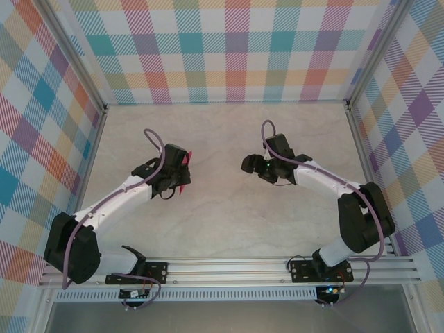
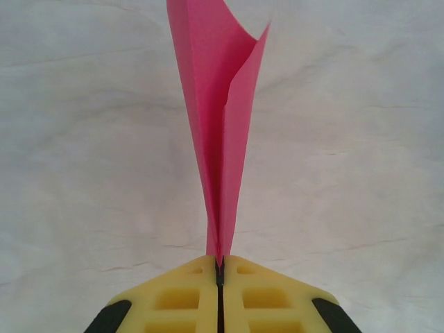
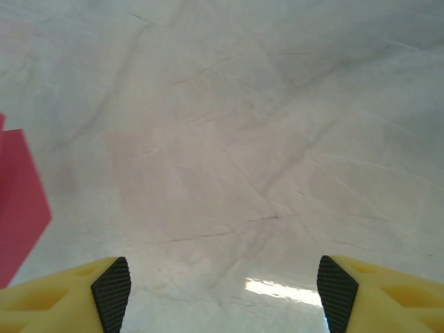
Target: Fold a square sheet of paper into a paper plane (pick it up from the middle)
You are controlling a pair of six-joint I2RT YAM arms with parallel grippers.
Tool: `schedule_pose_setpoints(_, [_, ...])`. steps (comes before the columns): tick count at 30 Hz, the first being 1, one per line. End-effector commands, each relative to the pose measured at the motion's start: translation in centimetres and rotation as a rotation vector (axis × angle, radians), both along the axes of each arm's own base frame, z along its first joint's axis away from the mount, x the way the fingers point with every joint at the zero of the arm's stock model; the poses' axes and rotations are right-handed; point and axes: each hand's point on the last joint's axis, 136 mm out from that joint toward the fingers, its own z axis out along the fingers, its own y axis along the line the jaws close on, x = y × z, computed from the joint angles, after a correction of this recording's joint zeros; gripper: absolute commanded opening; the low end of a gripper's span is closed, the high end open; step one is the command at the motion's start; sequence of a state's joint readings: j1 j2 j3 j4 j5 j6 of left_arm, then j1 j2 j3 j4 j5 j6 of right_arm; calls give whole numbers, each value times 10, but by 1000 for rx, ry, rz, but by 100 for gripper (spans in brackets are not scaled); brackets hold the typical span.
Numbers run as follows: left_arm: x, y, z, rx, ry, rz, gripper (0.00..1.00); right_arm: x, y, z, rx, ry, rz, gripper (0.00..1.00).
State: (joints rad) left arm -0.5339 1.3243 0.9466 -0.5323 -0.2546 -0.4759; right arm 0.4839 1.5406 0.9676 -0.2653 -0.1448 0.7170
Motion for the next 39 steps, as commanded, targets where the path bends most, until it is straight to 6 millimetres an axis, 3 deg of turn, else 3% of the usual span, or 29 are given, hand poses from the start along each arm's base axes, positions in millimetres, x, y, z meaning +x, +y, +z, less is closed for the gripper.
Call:
schedule_pose_setpoints(1, [-10, 42, -1, 335, 42, 42, 8, 0, -12, 9, -30, -38, -27, 75])
schedule_pose_setpoints(5, [-5, 46, -2, 500, 53, 49, 8, -3, -17, 4, -44, -27, -48, 75])
schedule_pose_setpoints(10, [2, 35, -19, 625, 88, 19, 8, -5, -22, 1, -55, -17, -73, 76])
schedule_pose_setpoints(21, [6, -36, -82, 412, 192, -107, 14, -8, -28, -3, -78, -10, -98, 76])
schedule_pose_setpoints(26, [1, -62, -95, 323, 217, -138, 23, -9, -29, -3, -81, -11, -94, 76])
schedule_pose_setpoints(32, [-2, -77, -83, 223, 199, -163, 50, -9, -30, -4, -92, -11, -91, 76])
schedule_pose_setpoints(36, [-3, -80, -55, 154, 143, -175, 65, -10, -27, -3, -91, -18, -61, 76])
schedule_pose_setpoints(39, [-4, -69, -33, 103, 89, -153, 77, -11, -19, 0, -81, -26, -20, 75])
